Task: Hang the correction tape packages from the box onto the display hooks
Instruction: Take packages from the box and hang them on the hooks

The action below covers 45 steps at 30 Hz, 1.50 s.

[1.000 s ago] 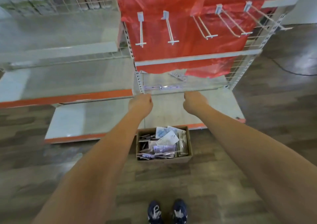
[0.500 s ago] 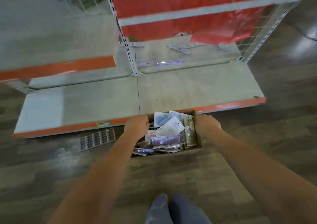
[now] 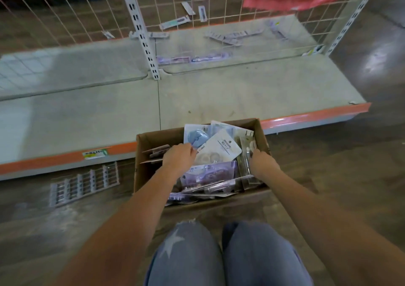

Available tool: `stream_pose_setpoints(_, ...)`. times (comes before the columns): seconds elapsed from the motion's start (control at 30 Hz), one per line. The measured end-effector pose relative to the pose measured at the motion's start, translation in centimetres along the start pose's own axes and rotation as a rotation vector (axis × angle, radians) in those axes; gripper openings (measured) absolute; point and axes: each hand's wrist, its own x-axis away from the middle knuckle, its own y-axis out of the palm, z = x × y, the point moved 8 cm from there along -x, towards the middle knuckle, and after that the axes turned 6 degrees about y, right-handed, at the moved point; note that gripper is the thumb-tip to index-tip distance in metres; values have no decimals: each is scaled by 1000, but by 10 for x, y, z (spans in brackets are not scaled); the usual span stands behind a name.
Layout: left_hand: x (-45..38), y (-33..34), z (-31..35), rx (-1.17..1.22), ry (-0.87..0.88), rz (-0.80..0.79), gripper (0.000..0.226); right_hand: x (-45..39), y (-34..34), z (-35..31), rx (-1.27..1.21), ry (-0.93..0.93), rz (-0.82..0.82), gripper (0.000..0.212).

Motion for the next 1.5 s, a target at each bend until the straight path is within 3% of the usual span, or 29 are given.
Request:
stream_pose_setpoints(0.17,-13,16,10,-50,63,-62,37,-11,11,-2,-147,36,-3,35)
stream_pose_setpoints(0.3,-13,10,15,-151,107,-26,43,-9,12,0,-333,90,19,36)
stream_pose_setpoints(0.53,-10,14,19,87,128,-90,44,8,8,-1,-587,22,-59,27)
stream_pose_setpoints(0.67,-11,18,18,70,153,-113,44,0,10,4,-680,-26,-132,25)
stream_pose_setpoints(0.77,-10,21,11,118,157,-159,49,-6,17,7,-708,4,-178,42)
stream_pose_setpoints(0.9,-7,17,-2,283,95,-168,48,-4,6,4,-766,74,-42,78)
stream_pose_setpoints(0.97,-4,16,-7,419,74,-154,44,-5,0,4,-899,88,-15,84)
stream_pose_setpoints(1.03,-1,12,-11,546,40,-128,40,-4,-2,8,-982,101,-44,73)
stream_pose_setpoints(1.13,6,-3,-19,663,-53,-90,40,4,-8,6,-801,47,-122,33)
stream_pose_setpoints(1.2,9,-22,-21,742,-96,-48,43,15,-27,5,-765,31,-125,21)
stream_pose_setpoints(1.33,22,-83,-12,923,-192,11,37,44,-92,-1,-841,19,-132,10)
stream_pose_setpoints(1.5,56,-185,17,1100,-221,38,23,111,-211,-17,-926,-71,-123,19)
